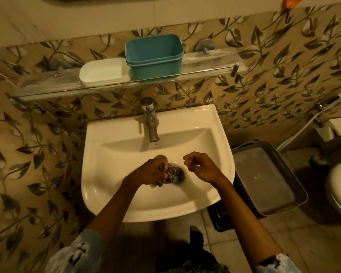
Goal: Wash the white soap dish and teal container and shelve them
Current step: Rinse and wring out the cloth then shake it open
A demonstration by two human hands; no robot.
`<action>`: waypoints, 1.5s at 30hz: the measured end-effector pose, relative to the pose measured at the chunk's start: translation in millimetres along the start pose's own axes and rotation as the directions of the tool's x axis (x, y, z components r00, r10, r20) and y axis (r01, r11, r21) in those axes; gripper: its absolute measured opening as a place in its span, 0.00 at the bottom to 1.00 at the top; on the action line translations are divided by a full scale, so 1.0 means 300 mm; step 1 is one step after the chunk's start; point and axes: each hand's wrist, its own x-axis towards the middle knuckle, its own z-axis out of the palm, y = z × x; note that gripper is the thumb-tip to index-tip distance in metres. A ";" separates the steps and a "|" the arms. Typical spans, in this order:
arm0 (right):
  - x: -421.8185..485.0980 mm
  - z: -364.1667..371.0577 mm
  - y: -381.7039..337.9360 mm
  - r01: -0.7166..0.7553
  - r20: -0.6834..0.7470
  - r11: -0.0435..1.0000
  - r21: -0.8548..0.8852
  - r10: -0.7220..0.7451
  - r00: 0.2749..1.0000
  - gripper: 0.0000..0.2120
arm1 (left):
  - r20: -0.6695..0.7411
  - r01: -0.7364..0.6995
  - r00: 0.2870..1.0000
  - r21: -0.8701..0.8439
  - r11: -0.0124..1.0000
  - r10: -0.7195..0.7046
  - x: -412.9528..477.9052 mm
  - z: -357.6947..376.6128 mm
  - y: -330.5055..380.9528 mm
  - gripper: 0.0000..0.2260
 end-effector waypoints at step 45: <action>-0.335 -1.100 0.334 0.079 -0.313 0.920 -0.384 -0.210 0.926 0.09 | -0.251 -0.183 0.956 -0.106 0.977 0.152 0.481 0.398 0.909 0.08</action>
